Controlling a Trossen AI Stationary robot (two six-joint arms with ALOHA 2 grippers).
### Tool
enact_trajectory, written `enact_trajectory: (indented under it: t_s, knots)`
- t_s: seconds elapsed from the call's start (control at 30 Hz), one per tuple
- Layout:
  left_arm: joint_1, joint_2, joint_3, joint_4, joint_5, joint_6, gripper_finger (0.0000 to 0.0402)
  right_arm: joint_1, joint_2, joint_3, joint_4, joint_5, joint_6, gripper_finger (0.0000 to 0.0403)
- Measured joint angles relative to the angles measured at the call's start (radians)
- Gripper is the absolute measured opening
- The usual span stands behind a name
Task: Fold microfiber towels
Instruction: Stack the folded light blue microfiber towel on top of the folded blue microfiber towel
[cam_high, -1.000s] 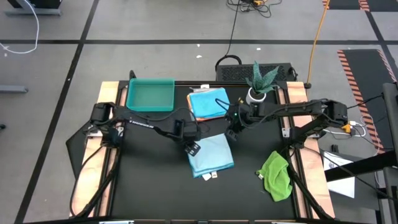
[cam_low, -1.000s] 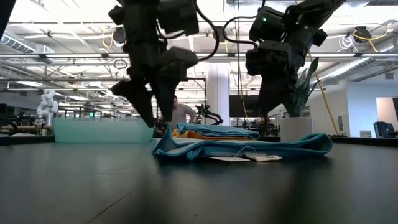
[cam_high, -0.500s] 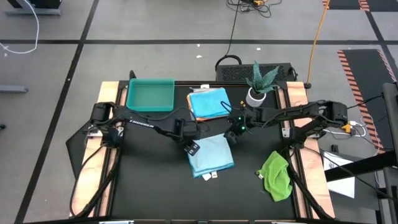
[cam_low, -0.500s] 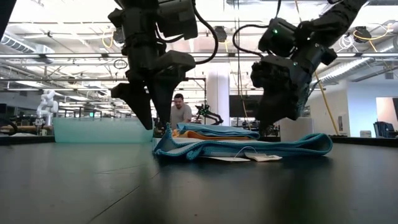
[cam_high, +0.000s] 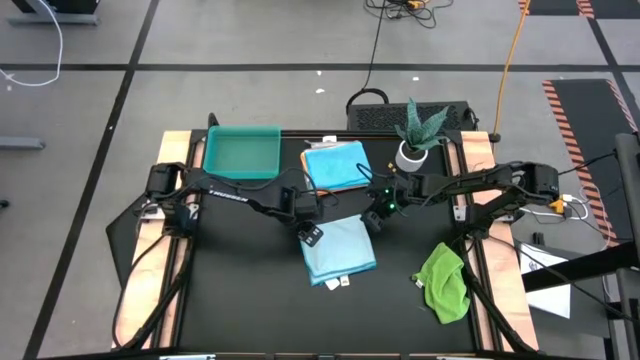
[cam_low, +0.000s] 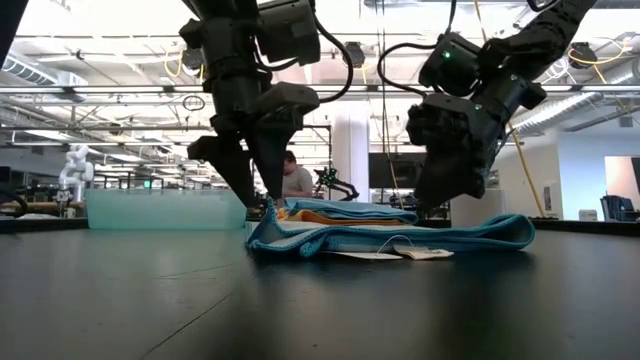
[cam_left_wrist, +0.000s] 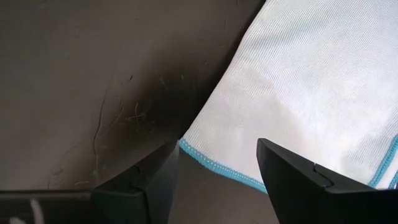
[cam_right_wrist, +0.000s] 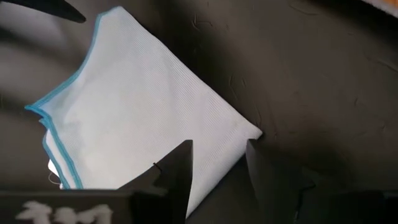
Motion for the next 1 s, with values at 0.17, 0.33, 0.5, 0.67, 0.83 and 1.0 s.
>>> enact_trajectory:
  t_s: [0.17,0.33,0.5,0.67,0.83,1.0]
  knots:
    - [0.0,0.0,0.0,0.0,0.002,-0.003,0.0218,0.0,0.0,0.0,-0.009,0.0,0.001,0.0141]
    - [0.0,0.0,0.0,0.001,0.002,-0.003,0.0218,0.0,0.053,0.0,-0.001,-0.007,0.015,0.0141]
    - [0.0,0.0,0.0,0.002,0.008,-0.006,0.0218,0.0,0.124,0.0,0.038,-0.056,0.034,0.0141]
    - [0.0,0.0,0.0,0.003,0.018,-0.006,0.0218,0.0,0.164,0.0,0.145,-0.08,0.056,0.0141]
    - [0.0,0.0,0.0,0.004,0.018,-0.006,0.0218,-0.001,0.216,0.001,0.227,-0.112,0.082,0.0142]
    - [0.0,0.0,0.0,0.005,0.018,-0.007,0.0218,-0.001,0.253,0.002,0.293,-0.155,0.089,0.0142]
